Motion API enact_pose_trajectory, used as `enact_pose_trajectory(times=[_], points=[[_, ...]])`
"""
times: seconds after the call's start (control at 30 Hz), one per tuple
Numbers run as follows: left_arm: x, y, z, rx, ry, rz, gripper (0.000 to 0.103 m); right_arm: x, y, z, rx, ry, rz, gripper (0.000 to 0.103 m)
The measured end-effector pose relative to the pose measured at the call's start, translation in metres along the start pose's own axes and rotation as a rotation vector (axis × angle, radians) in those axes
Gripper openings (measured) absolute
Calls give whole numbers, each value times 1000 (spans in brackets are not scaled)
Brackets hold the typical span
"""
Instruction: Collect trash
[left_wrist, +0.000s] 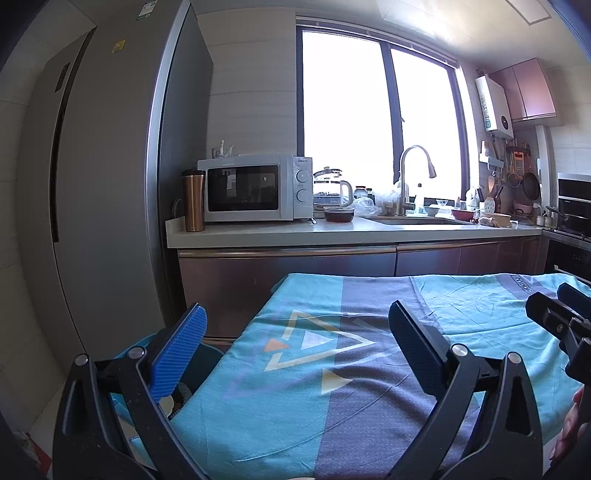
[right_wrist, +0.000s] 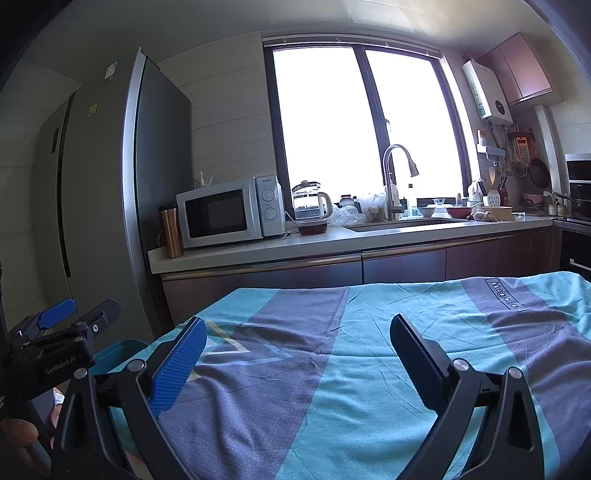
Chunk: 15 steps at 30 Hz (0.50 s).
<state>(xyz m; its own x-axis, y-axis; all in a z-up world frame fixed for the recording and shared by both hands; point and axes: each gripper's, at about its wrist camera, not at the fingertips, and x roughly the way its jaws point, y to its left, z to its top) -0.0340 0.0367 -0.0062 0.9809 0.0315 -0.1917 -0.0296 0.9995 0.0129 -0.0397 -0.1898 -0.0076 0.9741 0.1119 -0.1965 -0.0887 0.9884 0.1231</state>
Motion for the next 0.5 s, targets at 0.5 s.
enact_pose_trajectory(times=[0.5], points=[[3,1,-1,4,3,14,97,2,0,0,8,4,-1,96]])
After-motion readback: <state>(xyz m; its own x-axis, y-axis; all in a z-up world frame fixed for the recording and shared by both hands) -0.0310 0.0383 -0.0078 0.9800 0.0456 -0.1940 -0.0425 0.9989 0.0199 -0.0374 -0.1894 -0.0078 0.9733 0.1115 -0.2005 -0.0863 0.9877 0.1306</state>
